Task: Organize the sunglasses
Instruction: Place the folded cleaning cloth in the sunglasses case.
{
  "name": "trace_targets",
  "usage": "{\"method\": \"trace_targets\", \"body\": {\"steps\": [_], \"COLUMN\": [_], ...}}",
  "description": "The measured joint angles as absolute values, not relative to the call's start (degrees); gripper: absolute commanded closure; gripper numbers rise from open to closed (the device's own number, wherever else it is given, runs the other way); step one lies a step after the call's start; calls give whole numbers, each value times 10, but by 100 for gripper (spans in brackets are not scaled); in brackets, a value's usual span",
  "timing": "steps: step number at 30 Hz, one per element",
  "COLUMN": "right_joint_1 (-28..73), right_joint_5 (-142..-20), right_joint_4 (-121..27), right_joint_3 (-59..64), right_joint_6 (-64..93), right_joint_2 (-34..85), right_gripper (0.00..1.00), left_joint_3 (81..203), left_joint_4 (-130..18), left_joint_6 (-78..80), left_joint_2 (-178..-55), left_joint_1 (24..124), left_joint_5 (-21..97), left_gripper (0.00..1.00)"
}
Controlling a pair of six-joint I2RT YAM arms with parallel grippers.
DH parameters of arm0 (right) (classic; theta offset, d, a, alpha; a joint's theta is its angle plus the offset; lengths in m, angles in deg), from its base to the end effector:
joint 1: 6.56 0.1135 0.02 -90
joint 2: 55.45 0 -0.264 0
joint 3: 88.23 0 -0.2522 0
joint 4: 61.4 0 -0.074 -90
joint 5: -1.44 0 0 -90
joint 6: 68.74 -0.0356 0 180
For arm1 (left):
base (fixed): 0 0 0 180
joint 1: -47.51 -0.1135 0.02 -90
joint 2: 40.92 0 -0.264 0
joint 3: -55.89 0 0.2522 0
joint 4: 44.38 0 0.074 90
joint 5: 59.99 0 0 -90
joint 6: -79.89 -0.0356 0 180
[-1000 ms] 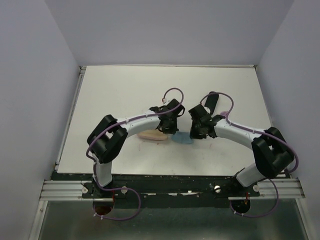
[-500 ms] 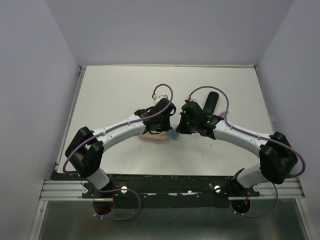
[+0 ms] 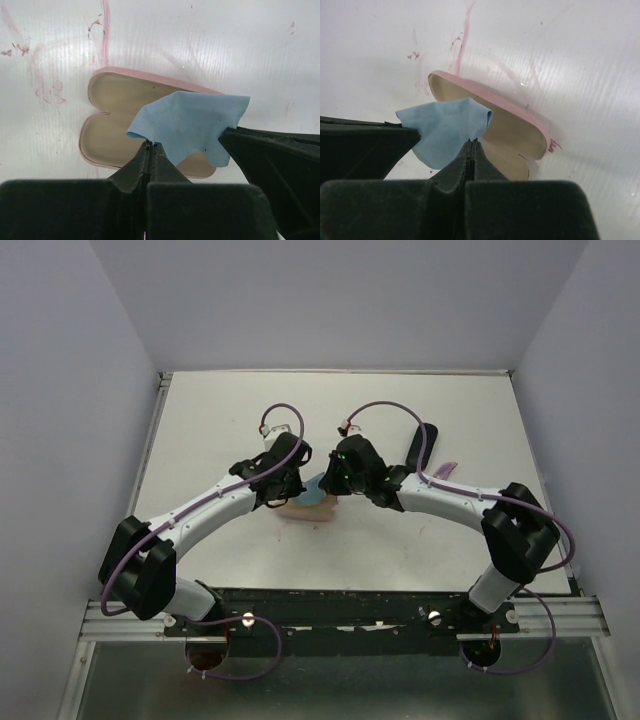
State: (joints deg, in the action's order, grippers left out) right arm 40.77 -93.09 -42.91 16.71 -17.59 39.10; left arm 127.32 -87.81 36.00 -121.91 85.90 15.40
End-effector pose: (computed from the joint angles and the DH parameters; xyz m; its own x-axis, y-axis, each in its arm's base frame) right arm 0.2495 0.2665 0.2251 -0.7581 0.1002 -0.6444 -0.2763 0.8457 0.4566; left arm 0.2349 -0.1747 0.2458 -0.7812 -0.2708 -0.5625 -0.1170 0.9486 -0.2942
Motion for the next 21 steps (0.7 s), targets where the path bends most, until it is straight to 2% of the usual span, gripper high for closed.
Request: {"method": "trace_targets", "body": {"steps": [21], "right_joint_1": [411], "right_joint_5": [-926], "right_joint_4": [-577], "right_joint_3": [218], "right_joint_6": [-174], "right_joint_2": [437], "right_gripper": [99], "left_joint_3": [1251], "left_joint_4": [-831], "left_joint_6": [263], "left_joint_2": [-1253], "left_joint_1": [812], "left_joint_5": [145], "left_gripper": [100]}}
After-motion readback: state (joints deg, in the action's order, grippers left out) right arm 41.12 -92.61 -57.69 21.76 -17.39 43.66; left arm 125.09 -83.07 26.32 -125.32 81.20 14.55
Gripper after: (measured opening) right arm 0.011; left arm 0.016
